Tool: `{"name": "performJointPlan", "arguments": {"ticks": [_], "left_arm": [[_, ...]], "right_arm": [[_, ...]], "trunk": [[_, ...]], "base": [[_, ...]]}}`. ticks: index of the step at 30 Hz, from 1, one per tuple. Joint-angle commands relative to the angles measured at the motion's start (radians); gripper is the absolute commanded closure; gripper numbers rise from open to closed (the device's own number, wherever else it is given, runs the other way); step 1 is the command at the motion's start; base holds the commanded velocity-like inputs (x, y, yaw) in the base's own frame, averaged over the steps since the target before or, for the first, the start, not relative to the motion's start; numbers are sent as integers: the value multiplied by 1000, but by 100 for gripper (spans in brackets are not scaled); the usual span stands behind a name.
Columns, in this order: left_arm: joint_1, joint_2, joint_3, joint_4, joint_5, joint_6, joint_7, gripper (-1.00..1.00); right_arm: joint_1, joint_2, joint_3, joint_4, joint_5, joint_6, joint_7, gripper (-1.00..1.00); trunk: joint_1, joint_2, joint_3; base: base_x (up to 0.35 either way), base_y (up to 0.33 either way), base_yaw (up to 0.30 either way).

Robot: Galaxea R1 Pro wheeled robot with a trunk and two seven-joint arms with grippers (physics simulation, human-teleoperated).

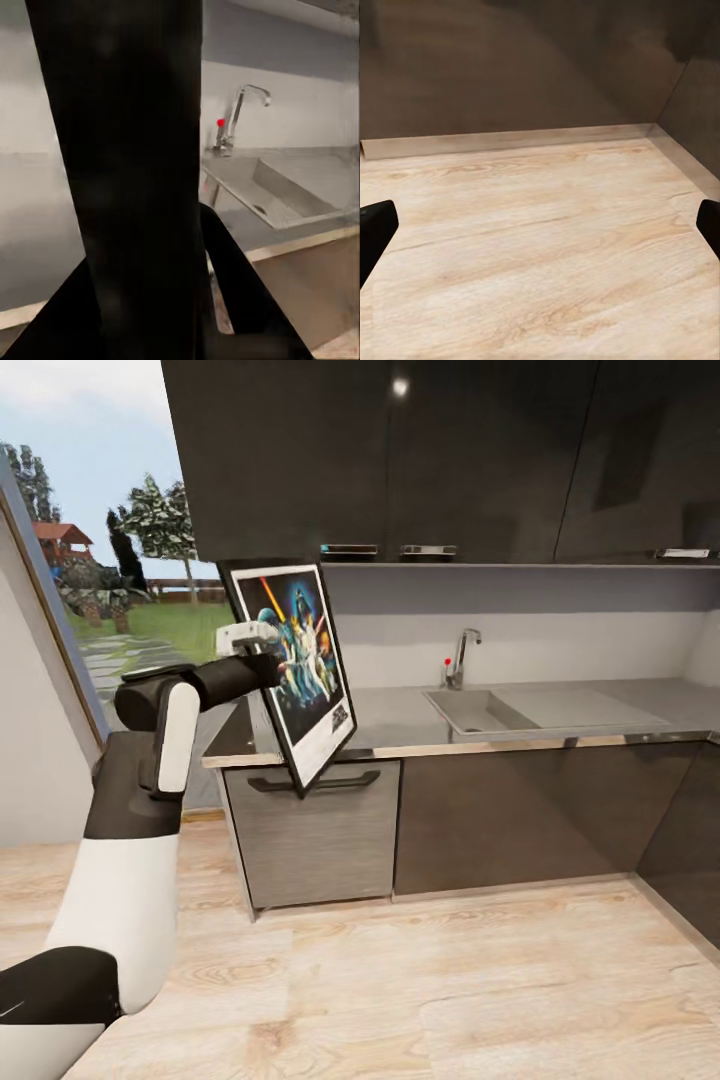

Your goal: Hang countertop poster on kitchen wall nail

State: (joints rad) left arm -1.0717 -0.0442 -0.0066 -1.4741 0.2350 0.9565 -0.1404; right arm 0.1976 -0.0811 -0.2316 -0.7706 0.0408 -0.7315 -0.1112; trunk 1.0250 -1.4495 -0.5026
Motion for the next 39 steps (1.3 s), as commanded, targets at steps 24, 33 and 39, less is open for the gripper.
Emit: {"name": "performJointPlan", "arguments": {"ticks": [24, 33, 39], "left_arm": [[296, 175, -258, -10, -14, -335, -1000, 100], [376, 185, -101, -2, 34, -362, -1252, 100], [385, 185, -81, 1, 41, -361, -1292, 100]], "right_arm": [[0, -66, -19, -216, 1, 279, 522, -100], [0, -76, -311, -448, -3, 529, 1048, -100], [-7, -78, -384, -653, -5, 725, 1276, -100]], "trunk": [[0, -1, -1], [0, -1, -1], [0, -1, -1]], "base": [[0, 0, 0], [0, 0, 0], [0, 0, 0]]}}
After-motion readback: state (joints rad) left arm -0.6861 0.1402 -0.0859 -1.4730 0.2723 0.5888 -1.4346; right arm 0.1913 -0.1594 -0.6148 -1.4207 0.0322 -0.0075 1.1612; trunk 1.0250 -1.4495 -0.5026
